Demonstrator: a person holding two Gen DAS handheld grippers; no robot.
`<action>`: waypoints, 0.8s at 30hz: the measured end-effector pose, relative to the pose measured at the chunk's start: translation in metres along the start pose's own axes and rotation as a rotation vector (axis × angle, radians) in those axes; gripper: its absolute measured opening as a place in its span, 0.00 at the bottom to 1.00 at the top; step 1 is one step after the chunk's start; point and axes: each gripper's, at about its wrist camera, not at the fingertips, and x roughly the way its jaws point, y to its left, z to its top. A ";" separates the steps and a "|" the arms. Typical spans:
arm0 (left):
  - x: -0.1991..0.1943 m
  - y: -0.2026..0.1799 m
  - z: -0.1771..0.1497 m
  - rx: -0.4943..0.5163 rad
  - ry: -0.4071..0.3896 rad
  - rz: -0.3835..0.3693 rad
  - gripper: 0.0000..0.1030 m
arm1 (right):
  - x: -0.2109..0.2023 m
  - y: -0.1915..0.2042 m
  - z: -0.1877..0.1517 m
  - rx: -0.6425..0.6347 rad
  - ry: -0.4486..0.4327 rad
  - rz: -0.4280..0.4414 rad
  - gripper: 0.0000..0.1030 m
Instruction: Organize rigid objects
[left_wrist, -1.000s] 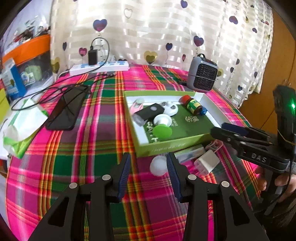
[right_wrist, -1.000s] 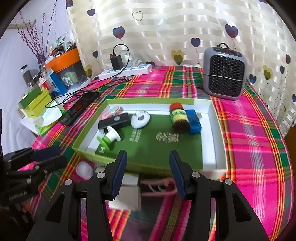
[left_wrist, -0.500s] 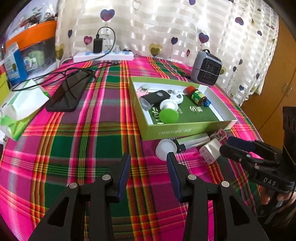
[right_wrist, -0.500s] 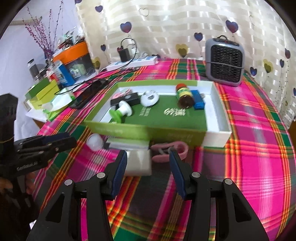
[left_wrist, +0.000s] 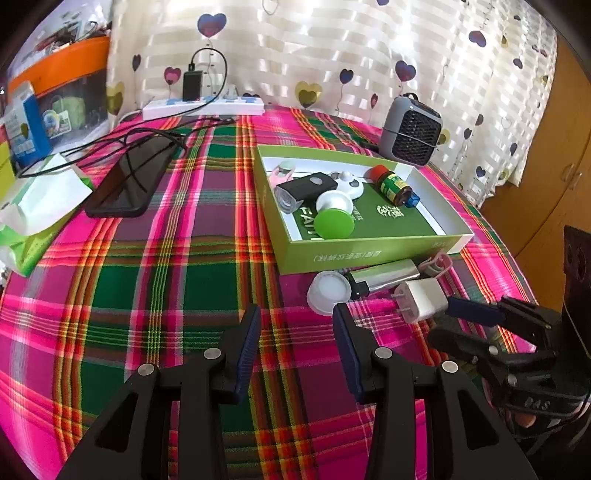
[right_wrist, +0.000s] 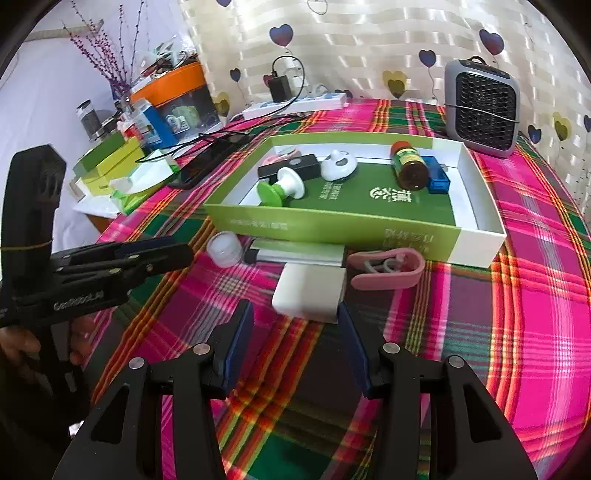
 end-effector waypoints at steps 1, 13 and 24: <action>0.000 0.000 0.000 -0.002 0.000 -0.001 0.38 | 0.000 0.003 -0.002 -0.009 0.008 0.014 0.47; 0.001 0.004 0.001 -0.007 0.004 -0.003 0.38 | -0.005 0.016 -0.004 -0.142 0.006 -0.025 0.47; 0.007 -0.004 0.004 0.004 0.015 -0.043 0.38 | 0.007 0.004 0.013 -0.138 0.012 -0.031 0.47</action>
